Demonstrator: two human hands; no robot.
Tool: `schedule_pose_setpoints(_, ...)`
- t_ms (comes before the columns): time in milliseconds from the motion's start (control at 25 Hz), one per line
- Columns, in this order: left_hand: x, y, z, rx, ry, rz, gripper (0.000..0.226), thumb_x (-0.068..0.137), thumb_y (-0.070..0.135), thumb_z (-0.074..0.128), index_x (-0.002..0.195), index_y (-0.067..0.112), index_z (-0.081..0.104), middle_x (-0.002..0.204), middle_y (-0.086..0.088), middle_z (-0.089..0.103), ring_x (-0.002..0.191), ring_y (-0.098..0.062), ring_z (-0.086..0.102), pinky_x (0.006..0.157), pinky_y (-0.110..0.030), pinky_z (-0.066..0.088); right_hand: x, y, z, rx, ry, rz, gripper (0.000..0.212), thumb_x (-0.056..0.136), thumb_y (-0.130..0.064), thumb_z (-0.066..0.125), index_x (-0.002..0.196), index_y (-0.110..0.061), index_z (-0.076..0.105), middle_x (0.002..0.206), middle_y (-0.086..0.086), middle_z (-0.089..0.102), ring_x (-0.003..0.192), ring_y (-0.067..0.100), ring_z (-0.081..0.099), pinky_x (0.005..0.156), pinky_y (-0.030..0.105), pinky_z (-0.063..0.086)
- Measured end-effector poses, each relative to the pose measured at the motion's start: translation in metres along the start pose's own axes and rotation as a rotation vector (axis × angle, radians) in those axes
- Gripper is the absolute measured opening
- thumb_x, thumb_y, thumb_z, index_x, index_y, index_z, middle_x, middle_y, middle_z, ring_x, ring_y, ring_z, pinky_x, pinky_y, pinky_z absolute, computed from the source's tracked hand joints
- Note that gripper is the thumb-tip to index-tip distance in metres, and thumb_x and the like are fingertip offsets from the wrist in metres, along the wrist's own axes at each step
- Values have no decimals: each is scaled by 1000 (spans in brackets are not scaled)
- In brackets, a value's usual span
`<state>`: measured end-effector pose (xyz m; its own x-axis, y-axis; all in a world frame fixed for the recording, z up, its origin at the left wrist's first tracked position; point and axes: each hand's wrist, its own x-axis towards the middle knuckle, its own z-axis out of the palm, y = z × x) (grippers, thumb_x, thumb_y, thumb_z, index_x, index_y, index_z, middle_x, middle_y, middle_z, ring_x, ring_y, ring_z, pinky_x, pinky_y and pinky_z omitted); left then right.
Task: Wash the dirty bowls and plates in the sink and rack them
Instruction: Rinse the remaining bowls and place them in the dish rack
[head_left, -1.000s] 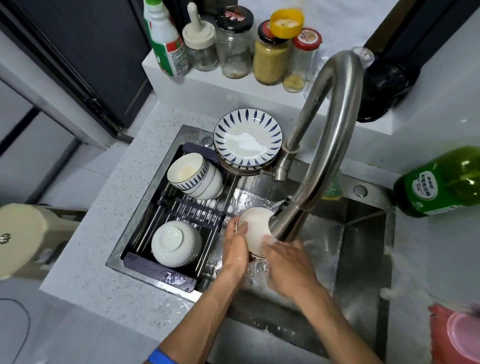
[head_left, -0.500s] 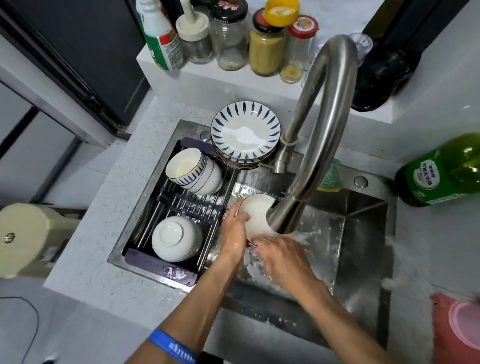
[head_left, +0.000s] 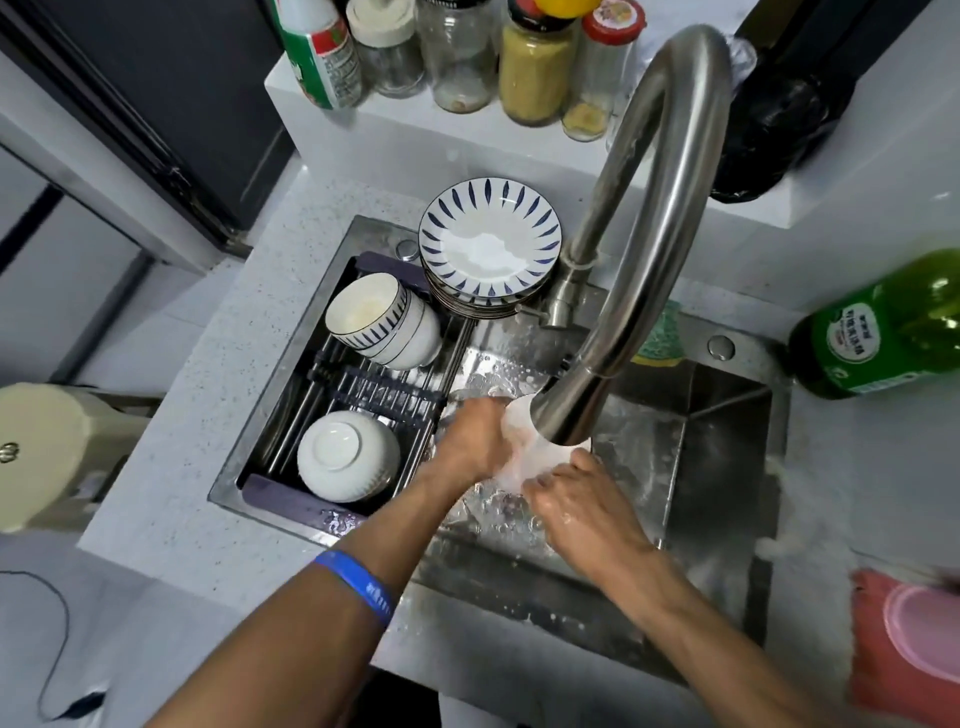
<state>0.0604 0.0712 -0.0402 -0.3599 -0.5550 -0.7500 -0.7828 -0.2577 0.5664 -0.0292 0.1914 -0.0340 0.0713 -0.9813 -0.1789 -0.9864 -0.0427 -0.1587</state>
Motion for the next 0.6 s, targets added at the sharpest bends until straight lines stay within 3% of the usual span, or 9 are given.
schedule_pose_setpoints(40,-3,13,0,16,0,44,8,93,3,60,99,8,62,91,-5,65,81,-20,63,87,-36,54,-1,-2,0,7,-54,44,24,75,-2,52,80,-18,69,72,-1,70,72,21,65,79,33,38)
schedule_pose_setpoints(120,-8,30,3,-4,-72,159,35,92,6,65,125,5,54,116,-10,63,98,-21,60,100,-34,47,-6,-8,7,21,-47,55,30,73,0,60,93,-17,73,77,-1,72,77,22,66,79,33,48)
schedule_pose_setpoints(160,-4,35,3,7,-120,196,41,92,9,66,130,3,51,121,-11,61,102,-22,59,101,-34,47,-12,-7,13,11,-4,31,34,69,0,55,92,-17,73,74,-1,71,72,21,66,77,33,48)
schedule_pose_setpoints(240,7,34,-8,129,-71,193,29,99,18,56,120,-1,58,101,-9,64,85,-19,60,88,-35,55,-18,-3,16,-3,63,47,32,64,-4,44,79,-17,69,65,-1,67,61,20,63,73,32,38)
schedule_pose_setpoints(280,9,26,-9,120,-6,161,24,101,17,51,117,3,62,91,-5,64,73,-14,60,78,-33,58,-15,-4,13,21,86,94,25,61,-2,48,72,-17,66,61,-1,65,57,20,61,70,32,36)
schedule_pose_setpoints(360,-13,7,10,-290,18,101,34,95,2,49,119,21,64,89,-6,70,65,-8,65,66,-28,58,-3,-19,8,150,103,237,27,50,3,66,66,-17,60,56,-2,62,52,20,59,64,33,42)
schedule_pose_setpoints(440,-22,-14,21,-668,37,51,55,82,-1,48,123,33,62,102,-9,74,85,-18,71,74,-33,58,4,-29,9,321,188,319,32,52,2,74,74,-19,62,62,-3,65,57,19,62,62,30,47)
schedule_pose_setpoints(520,-11,-15,2,-702,8,24,59,74,5,46,130,21,59,106,-6,71,91,-24,66,65,-32,55,1,-17,12,381,210,139,24,73,-10,76,90,-21,64,74,-5,70,68,17,65,68,29,49)
schedule_pose_setpoints(600,-9,-2,-10,-537,-62,36,54,80,10,49,134,14,54,118,-2,62,96,-23,61,57,-29,51,3,0,8,238,194,-20,21,75,-12,79,91,-20,69,78,-6,72,71,13,66,71,26,53)
